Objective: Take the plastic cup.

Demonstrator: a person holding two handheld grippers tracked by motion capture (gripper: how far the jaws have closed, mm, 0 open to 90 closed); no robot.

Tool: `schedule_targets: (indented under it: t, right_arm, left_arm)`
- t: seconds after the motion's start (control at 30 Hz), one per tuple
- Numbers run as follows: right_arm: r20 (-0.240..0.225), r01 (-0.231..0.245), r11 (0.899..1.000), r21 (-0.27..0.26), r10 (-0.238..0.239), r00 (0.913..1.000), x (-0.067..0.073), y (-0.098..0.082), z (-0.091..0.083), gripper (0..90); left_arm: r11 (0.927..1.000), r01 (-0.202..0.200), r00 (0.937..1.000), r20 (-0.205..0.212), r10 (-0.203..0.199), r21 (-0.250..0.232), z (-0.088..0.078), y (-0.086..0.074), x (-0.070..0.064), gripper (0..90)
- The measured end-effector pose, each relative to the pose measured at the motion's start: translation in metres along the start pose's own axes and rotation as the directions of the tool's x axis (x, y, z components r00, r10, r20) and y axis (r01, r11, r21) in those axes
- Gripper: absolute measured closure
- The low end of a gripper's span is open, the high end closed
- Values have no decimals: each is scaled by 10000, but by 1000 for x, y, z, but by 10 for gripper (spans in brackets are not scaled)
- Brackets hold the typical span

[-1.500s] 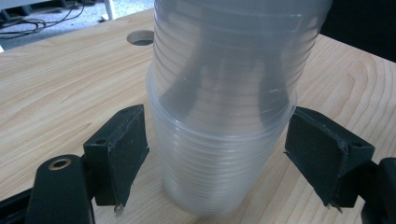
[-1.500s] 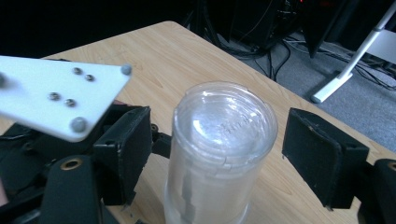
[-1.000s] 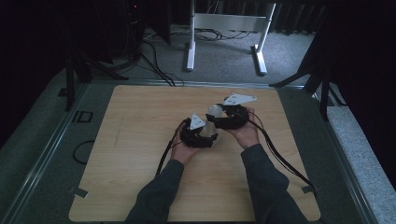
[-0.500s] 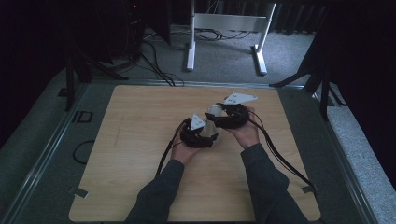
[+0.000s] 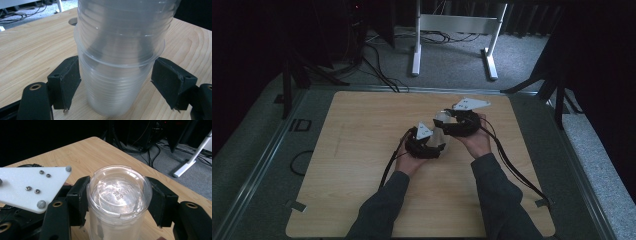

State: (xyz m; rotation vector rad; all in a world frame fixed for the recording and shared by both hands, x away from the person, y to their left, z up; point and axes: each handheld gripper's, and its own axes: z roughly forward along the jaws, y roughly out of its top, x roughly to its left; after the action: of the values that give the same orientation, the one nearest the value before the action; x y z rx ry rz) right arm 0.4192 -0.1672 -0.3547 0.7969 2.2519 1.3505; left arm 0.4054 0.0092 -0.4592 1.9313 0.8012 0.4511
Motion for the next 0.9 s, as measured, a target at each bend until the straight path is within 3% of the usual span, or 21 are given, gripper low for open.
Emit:
schedule_targets:
  t: [0.43,0.9]
  right_arm:
    - [-116,-135,9996,-245,132,9998,-2,5,-8,408]
    - [-107,123,9990,-438,-128,9999,2,17,-17,409]
  left_arm:
    - [10000,-4,10000,-8,4,32,0,0,-1,239]
    - [10000,-29,10000,-24,29,46,-1,0,-1,242]
